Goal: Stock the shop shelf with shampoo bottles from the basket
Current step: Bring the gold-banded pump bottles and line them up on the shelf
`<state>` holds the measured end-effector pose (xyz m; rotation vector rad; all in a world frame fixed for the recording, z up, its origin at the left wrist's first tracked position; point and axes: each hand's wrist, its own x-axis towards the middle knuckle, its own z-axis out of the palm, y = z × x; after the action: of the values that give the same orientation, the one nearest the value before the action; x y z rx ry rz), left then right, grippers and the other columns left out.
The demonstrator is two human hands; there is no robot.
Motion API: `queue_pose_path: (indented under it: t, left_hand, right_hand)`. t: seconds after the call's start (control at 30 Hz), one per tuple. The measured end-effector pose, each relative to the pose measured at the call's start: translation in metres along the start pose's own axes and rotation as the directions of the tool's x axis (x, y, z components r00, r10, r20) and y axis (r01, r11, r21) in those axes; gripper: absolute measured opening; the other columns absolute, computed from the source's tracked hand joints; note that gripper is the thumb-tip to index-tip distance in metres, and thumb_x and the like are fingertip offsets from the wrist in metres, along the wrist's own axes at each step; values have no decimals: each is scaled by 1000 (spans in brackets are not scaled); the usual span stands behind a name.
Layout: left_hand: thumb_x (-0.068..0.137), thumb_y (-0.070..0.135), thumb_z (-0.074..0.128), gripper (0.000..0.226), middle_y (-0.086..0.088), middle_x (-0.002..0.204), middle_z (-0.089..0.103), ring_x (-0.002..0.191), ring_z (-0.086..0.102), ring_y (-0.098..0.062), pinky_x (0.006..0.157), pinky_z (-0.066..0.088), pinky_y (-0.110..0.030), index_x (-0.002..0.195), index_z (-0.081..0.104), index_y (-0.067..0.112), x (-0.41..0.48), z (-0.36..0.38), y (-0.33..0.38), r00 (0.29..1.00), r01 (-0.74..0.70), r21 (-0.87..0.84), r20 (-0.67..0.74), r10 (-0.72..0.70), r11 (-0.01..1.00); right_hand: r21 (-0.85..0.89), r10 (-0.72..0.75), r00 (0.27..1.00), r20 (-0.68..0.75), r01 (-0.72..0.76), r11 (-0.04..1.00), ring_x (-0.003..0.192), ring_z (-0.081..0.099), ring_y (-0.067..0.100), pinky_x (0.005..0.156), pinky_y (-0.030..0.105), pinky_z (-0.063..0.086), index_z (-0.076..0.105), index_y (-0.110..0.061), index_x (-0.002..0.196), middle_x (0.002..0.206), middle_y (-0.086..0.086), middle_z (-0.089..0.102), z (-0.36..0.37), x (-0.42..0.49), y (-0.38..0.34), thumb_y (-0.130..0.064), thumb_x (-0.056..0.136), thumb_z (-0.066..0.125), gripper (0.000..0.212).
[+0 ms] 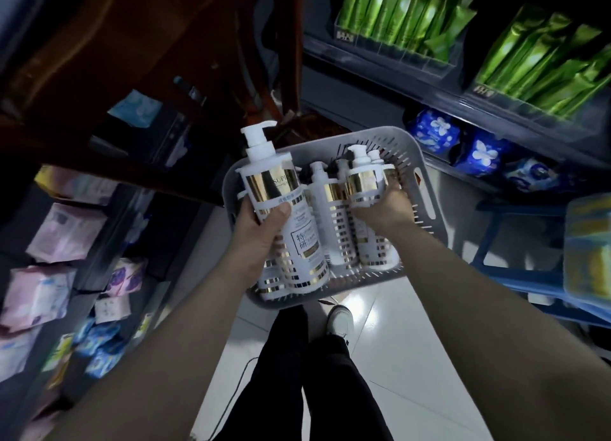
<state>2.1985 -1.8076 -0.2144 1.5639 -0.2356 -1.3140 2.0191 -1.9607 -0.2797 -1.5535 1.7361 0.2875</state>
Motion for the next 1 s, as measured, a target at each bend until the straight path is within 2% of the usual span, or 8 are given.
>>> queue_pose_path:
  t: [0.13,0.3,0.37,0.5,0.6,0.7,0.83,1.0]
  left_hand:
    - [91,23,61,35,-2,114,69,97,70,-16,75,58,-34,125,52,23,-21,0,10,998,-41,-74,-50,37,996]
    - [84,38,67,57,-5,118,68,102,68,-20,79,59,-39,133,48,18,-61,-1,39,992,-104,-168,-82,92,980]
    - [75,47,70,69,-8,118,68,103,69,-23,78,58,-42,133,49,16,-82,-2,56,986,-156,-184,-95,141,970]
    - [46,66,84,87,-3,103,74,96,71,-22,73,59,-39,114,60,19,-135,-6,97,958,-285,-128,-76,278,950]
    - [39,69,85,101,-2,97,75,91,72,-21,69,58,-35,119,56,14,-177,-11,128,929,-368,-114,-83,360,923]
    - [37,68,85,100,-2,93,75,87,72,-21,69,57,-35,115,58,13,-220,-21,155,888,-455,-83,-124,444,887]
    - [45,68,84,99,-7,102,73,97,70,-28,82,57,-47,120,56,10,-279,-41,180,823,-551,-5,-167,543,835]
    - [53,61,84,101,-14,103,69,96,68,-33,77,56,-46,128,49,2,-350,-75,197,729,-654,39,-233,643,755]
  right_hand:
    - [172,-96,995,-6,96,980,97,62,21,83,36,54,50,-16,117,106,1,62,-26,-33,-7,-25,62,84,66]
    - [446,-363,932,-19,333,831,85,65,6,70,22,53,56,-20,108,96,-5,68,-85,-107,-29,-15,63,86,54]
    - [550,-481,876,28,388,739,81,66,0,66,14,52,58,-24,100,93,-7,69,-110,-137,-42,-7,68,83,44]
    - [739,-654,742,149,356,572,101,68,26,84,40,55,59,-11,112,108,10,71,-149,-185,-66,-10,60,84,57]
    - [816,-745,632,213,304,491,94,70,23,77,34,56,57,-8,115,100,6,74,-174,-223,-86,-14,58,86,64]
    - [877,-818,536,209,268,399,90,70,22,73,34,57,58,-6,116,98,7,73,-188,-261,-105,-33,41,95,88]
    - [898,-889,389,241,258,357,96,66,27,81,43,54,52,-3,126,105,12,67,-197,-311,-131,-38,57,88,85]
    - [872,-931,259,258,353,340,100,63,31,85,48,51,42,3,136,111,16,62,-196,-372,-164,-39,64,85,93]
